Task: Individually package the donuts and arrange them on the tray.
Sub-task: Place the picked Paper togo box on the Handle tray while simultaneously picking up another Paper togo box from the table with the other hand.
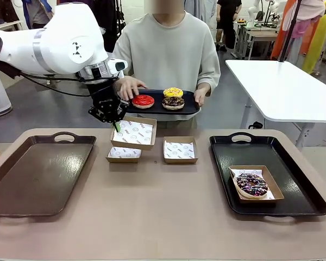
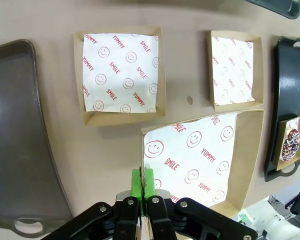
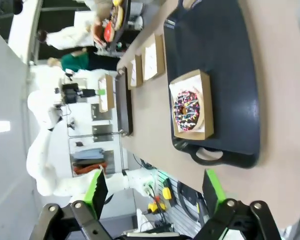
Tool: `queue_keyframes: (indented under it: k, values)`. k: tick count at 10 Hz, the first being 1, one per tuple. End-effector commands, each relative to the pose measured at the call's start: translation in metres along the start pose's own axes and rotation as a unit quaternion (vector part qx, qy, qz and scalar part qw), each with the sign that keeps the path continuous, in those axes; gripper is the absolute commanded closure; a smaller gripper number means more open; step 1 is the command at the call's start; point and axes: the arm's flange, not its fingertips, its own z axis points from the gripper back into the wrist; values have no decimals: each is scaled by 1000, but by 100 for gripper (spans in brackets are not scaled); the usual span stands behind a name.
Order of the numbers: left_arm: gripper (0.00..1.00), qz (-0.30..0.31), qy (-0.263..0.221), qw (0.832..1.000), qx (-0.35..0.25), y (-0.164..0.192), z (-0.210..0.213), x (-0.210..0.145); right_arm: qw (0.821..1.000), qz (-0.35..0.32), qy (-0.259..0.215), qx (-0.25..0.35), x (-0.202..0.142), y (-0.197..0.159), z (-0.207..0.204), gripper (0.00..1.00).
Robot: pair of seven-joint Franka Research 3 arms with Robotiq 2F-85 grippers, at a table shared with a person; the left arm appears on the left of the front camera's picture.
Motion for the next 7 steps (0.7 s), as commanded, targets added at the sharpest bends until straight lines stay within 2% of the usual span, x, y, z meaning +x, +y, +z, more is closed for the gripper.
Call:
queue_keyframes:
  k: [1,2,3,4,7]
  values:
    - [100,3,9,1000,7,-1,-2,17,1000,3,-8,-2,3,-3,-13,0]
    - [100,3,13,1000,11,1,-5,23,1000,5,-4,-12,4,4,-19,0]
    - [100,-1,15,1000,17,2,-8,25,1000,-5,-1,2,2,-5,-6,0]
    - [100,5,8,1000,-1,3,-8,14,1000,-5,-1,2,2,-5,-6,0]
    - [100,5,8,1000,-1,3,-8,14,1000,-5,-1,2,2,-5,-6,0]
